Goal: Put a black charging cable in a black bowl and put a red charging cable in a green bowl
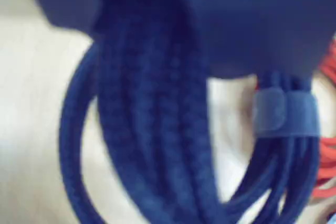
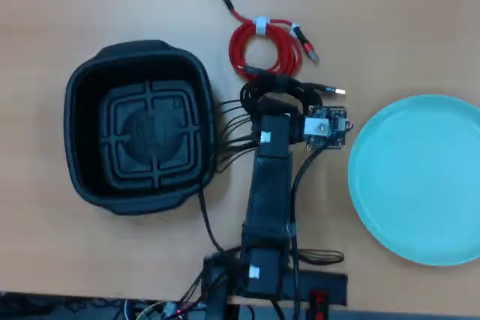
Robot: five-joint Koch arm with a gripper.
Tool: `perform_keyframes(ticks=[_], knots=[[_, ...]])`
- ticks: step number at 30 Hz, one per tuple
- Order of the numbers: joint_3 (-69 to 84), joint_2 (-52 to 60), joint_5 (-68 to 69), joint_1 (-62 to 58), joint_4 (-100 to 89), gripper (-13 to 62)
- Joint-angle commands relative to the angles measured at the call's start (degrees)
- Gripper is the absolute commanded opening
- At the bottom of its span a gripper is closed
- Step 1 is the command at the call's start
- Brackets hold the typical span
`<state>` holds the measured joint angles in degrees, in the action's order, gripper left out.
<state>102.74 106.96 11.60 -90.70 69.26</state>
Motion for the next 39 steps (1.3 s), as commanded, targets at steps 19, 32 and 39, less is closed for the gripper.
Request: perform_keyframes(ticks=[19,32,39], knots=[[-33.22,2.29,-5.01,4.39,-2.11,-5.1],[-19.6,14.59,-3.08,3.52,-7.91,-6.2],[-6.59,29.44,-4.13,3.43,-22.5,-6.3]])
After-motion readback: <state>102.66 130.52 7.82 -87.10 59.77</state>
